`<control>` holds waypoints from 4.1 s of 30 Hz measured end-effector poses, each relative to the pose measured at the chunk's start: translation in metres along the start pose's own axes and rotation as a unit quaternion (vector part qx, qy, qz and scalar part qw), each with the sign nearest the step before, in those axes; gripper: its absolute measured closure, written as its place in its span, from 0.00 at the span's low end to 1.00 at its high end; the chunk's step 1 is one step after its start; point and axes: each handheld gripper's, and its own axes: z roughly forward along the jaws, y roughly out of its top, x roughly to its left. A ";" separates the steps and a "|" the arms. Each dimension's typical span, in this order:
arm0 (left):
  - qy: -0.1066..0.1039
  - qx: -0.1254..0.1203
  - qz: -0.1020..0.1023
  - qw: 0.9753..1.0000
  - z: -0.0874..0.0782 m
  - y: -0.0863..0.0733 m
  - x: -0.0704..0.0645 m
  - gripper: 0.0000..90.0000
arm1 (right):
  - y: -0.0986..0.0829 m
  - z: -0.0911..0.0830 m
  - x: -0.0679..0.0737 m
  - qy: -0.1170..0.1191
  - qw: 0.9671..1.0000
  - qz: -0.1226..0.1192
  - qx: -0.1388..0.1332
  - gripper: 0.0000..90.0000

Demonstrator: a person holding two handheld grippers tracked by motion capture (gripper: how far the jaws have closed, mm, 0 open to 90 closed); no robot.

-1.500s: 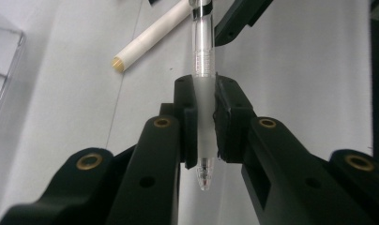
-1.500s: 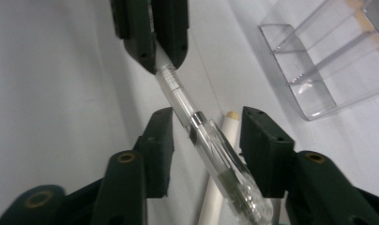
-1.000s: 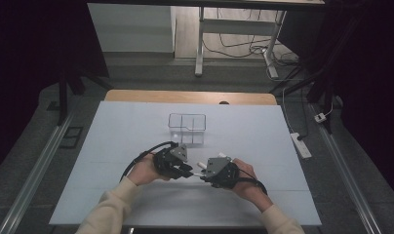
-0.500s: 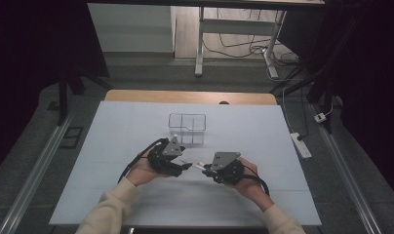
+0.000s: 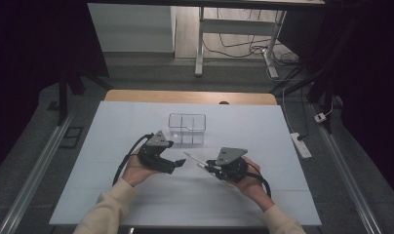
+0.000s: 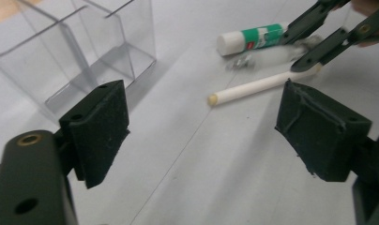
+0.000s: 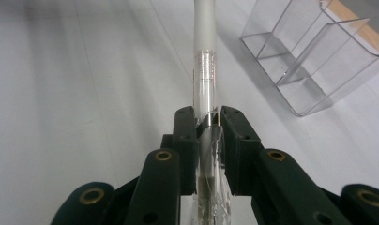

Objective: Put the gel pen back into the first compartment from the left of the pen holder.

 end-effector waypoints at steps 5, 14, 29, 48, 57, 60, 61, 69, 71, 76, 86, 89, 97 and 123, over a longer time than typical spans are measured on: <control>-0.010 -0.009 -0.011 1.000 0.001 -0.003 0.001 0.21 | -0.001 -0.003 -0.002 -0.005 1.000 0.012 -0.011 0.84; -0.021 -0.010 -0.015 1.000 0.006 -0.002 -0.003 0.24 | 0.000 -0.006 -0.004 -0.005 0.999 0.032 -0.036 0.84; -0.039 -0.039 -0.018 0.998 0.009 0.002 -0.010 0.31 | -0.001 0.000 0.000 -0.003 0.998 0.047 -0.052 0.84; -0.047 -0.045 -0.015 0.998 0.018 0.006 -0.014 0.52 | -0.002 0.009 0.006 0.005 0.997 0.049 -0.055 0.84; -0.066 -0.046 -0.014 0.997 0.020 0.007 -0.015 0.64 | -0.003 0.012 0.008 0.003 0.997 0.049 -0.050 0.84; -0.068 -0.045 -0.008 0.997 0.020 0.007 -0.017 0.67 | -0.004 0.013 0.009 0.001 0.998 0.042 -0.044 0.84; -0.069 -0.045 -0.005 0.997 0.020 0.007 -0.017 0.68 | -0.004 0.014 0.009 -0.001 0.998 0.039 -0.041 0.84; -0.082 -0.056 -0.012 0.995 0.020 0.009 -0.019 0.73 | -0.005 0.018 0.012 -0.004 0.999 0.027 -0.027 0.84; -0.095 -0.057 -0.019 0.994 0.020 0.009 -0.018 0.75 | -0.005 0.018 0.011 -0.003 0.999 0.029 -0.028 0.84; -0.116 -0.062 -0.017 0.991 0.020 0.009 -0.017 0.81 | -0.005 0.019 0.012 -0.009 1.000 0.018 -0.021 0.84; -0.145 -0.063 -0.019 0.987 0.019 0.010 -0.019 0.88 | -0.006 0.019 0.011 -0.005 1.000 0.022 -0.020 0.82; -0.145 -0.064 -0.019 0.987 0.018 0.011 -0.019 0.89 | -0.006 0.018 0.010 -0.002 0.999 0.026 -0.024 0.81; -0.124 -0.065 -0.020 0.990 0.010 0.011 -0.016 0.89 | -0.007 0.014 0.004 0.002 0.997 0.064 -0.037 0.69; -0.052 -0.073 -0.030 0.996 -0.022 0.011 0.000 0.89 | -0.042 -0.030 -0.019 -0.047 0.986 0.147 -0.065 0.48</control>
